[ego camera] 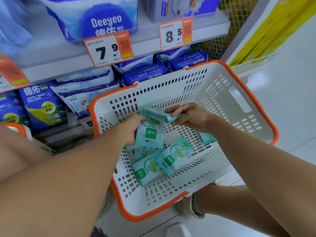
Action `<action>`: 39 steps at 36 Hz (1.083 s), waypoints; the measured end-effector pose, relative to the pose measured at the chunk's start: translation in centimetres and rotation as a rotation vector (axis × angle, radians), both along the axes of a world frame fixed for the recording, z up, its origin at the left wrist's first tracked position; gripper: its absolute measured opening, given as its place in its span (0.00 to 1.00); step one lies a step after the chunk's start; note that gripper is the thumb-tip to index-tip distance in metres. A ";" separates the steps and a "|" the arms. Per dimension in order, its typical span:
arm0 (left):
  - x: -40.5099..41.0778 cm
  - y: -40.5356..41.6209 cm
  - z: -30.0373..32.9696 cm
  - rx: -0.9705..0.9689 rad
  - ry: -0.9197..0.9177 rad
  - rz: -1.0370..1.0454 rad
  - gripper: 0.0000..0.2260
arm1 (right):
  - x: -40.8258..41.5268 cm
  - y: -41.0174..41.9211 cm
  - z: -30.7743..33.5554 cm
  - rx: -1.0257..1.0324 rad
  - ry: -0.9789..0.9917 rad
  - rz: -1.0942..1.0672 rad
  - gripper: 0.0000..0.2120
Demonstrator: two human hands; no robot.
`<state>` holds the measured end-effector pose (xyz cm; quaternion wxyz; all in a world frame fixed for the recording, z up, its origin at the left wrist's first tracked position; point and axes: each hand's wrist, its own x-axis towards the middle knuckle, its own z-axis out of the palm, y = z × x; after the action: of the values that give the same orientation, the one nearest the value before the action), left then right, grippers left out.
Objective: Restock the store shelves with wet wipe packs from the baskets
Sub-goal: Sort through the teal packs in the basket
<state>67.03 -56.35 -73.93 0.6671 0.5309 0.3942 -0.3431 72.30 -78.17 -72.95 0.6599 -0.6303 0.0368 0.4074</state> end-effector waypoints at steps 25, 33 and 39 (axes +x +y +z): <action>0.7 -0.8 1.9 0.166 -0.138 -0.423 0.34 | -0.1 -3.9 -0.5 -0.112 0.130 -0.038 0.26; 2.1 -0.1 3.8 0.223 -0.077 -0.583 0.17 | 0.9 -4.3 1.0 -0.205 0.022 0.252 0.24; 2.4 -0.9 4.1 0.006 -0.144 -0.264 0.11 | -0.6 -1.8 0.5 -0.131 0.141 0.376 0.19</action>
<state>69.38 -57.28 -69.80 0.6412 0.6035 0.2729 -0.3876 71.71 -79.99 -72.47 0.5259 -0.6375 -0.0090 0.5630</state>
